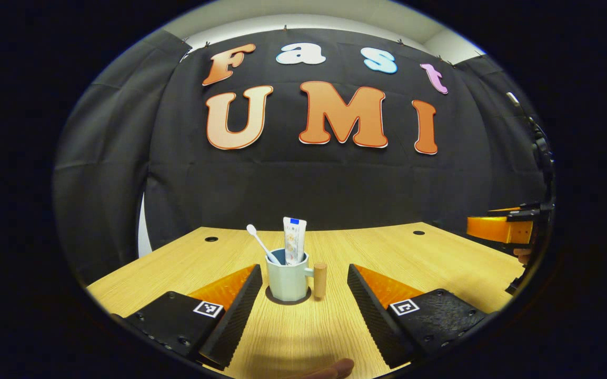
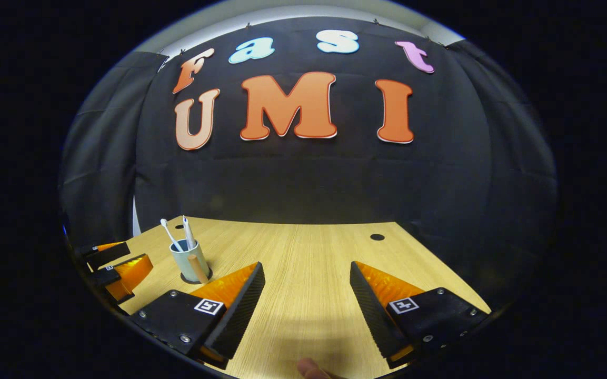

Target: Put the toothbrush and toothpaste on the desktop into the cup, then pick up the cup and place it on the coaster on the desktop.

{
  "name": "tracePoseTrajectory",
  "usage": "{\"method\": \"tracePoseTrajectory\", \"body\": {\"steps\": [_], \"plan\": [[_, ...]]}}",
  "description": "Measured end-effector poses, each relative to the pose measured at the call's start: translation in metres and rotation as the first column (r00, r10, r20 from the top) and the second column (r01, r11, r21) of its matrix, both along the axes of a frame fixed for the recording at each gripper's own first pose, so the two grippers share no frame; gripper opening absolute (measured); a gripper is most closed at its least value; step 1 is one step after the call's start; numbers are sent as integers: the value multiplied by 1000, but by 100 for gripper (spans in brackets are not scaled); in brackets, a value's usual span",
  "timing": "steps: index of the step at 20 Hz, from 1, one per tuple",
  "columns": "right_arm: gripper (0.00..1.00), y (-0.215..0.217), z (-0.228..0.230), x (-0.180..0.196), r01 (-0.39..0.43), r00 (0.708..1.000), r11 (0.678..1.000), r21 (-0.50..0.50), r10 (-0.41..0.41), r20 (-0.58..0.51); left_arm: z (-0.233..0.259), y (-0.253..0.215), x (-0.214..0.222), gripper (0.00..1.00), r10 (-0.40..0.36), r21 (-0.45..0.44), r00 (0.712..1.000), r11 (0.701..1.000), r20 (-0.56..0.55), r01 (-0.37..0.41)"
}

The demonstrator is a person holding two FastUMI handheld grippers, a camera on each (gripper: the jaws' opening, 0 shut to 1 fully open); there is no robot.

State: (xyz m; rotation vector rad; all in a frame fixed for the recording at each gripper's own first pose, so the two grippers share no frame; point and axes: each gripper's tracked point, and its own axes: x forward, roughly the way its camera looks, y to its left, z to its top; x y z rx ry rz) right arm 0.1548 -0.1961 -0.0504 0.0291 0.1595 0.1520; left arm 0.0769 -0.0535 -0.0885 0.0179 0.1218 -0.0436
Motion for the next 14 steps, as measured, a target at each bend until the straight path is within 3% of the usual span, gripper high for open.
{"method": "tracePoseTrajectory", "body": {"steps": [9,14], "plan": [[98,-21,48,-37,35,991,999,-33,-30,133,68,22,-17,99,102,-12,992,995,69,-101],[99,-18,49,-41,27,990,999,-31,-23,136,80,21,-16,99,94,-1,993,996,75,-94]]}}
